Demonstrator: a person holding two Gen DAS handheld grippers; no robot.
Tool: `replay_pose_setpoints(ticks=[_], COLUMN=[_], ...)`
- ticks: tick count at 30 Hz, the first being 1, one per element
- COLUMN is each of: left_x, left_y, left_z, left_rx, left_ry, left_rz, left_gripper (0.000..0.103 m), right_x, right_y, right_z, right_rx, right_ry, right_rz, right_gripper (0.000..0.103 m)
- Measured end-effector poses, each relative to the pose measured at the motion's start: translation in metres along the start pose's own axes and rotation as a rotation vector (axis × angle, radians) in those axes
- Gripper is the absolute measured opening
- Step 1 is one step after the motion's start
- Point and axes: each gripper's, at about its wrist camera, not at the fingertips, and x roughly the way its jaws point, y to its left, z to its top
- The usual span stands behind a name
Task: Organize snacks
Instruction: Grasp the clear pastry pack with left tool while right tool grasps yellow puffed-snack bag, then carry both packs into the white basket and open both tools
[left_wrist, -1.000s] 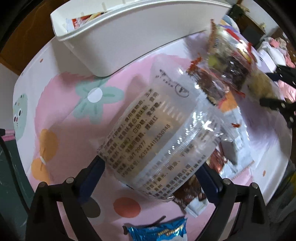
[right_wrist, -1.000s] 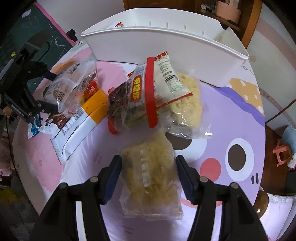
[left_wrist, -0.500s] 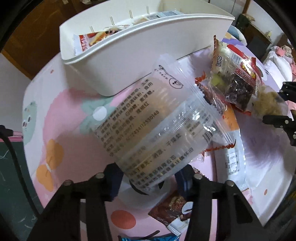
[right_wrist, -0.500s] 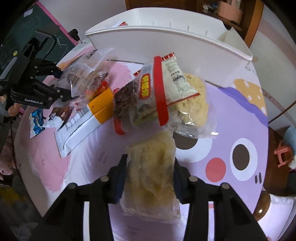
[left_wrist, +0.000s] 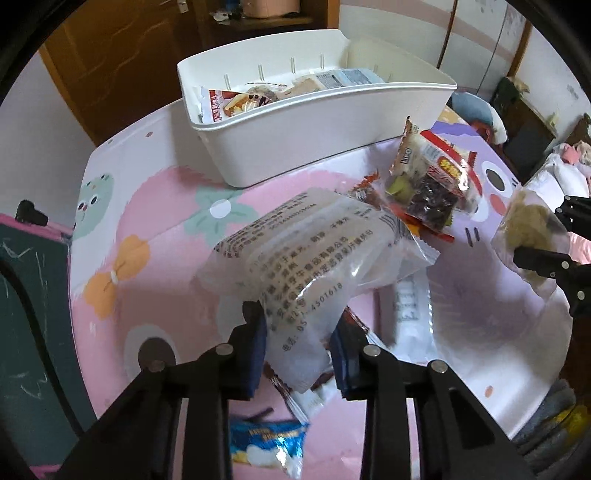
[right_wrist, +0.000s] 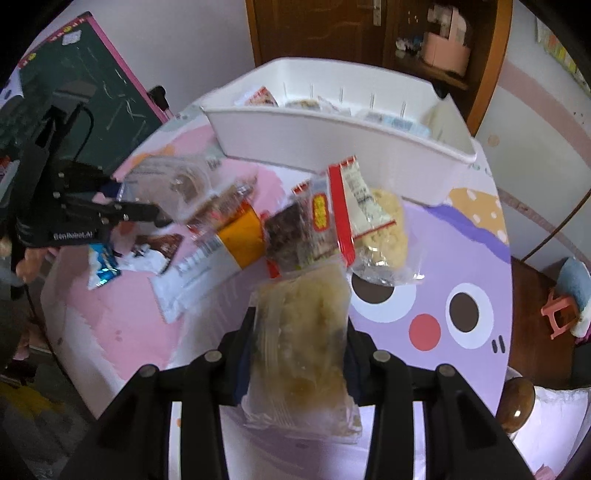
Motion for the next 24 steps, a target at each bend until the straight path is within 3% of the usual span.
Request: replay_pose_setpoints(ticks=[9,24], left_x=[-0.003,-0.054], left_y=[0.008,0.003], left_z=[-0.016,-0.031], left_rx=[-0.080,-0.151], left_ry=[-0.010,-0.181], left_rz=[-0.047,-0.038], left_gripper=[0.027,0.027], right_x=[-0.014,-0.044], right_y=[0.007,0.020], right_z=[-0.005,0.001], right_rx=[0.021,0.042], right_ry=[-0.031,-0.124], right_rz=[0.024,0.047], right_gripper=[0.039,0.039])
